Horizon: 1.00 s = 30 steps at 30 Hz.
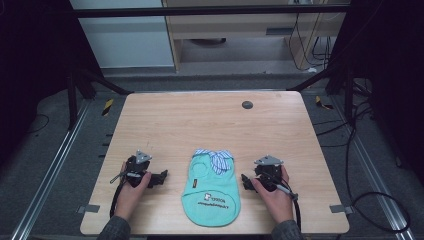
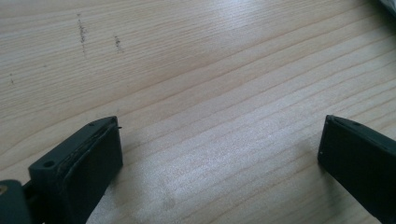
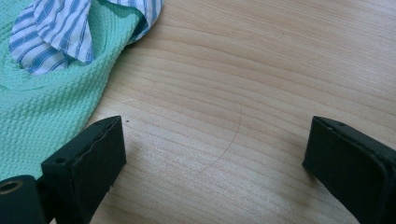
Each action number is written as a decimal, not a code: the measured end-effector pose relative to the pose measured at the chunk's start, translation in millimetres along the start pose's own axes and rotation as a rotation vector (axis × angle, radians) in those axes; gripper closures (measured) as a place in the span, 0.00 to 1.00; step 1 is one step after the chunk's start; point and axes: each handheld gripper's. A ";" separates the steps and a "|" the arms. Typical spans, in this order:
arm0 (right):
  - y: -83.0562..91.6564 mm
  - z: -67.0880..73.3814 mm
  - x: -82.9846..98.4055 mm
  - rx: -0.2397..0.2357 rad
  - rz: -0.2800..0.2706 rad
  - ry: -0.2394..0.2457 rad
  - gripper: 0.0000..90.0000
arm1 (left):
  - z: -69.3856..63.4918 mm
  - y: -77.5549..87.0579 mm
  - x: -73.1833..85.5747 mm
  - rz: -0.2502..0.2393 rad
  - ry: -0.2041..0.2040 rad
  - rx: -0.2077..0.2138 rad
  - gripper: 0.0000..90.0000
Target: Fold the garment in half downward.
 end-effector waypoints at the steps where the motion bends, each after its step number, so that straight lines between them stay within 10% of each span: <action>1: 0.0 0.0 0.0 0.000 0.001 -0.001 0.06 | -0.3 0.3 0.3 0.001 0.002 0.001 0.00; 30: 2.2 -2.2 1.1 0.000 -0.022 0.001 0.19 | -13.9 5.8 -4.8 -0.005 -0.057 0.051 0.05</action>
Point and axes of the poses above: each handheld gripper's, and its own axes: y roughly backward along the jaws, x roughly out of its underside, z roughly to its left, and after that the axes turned 6 degrees about z, right-handed
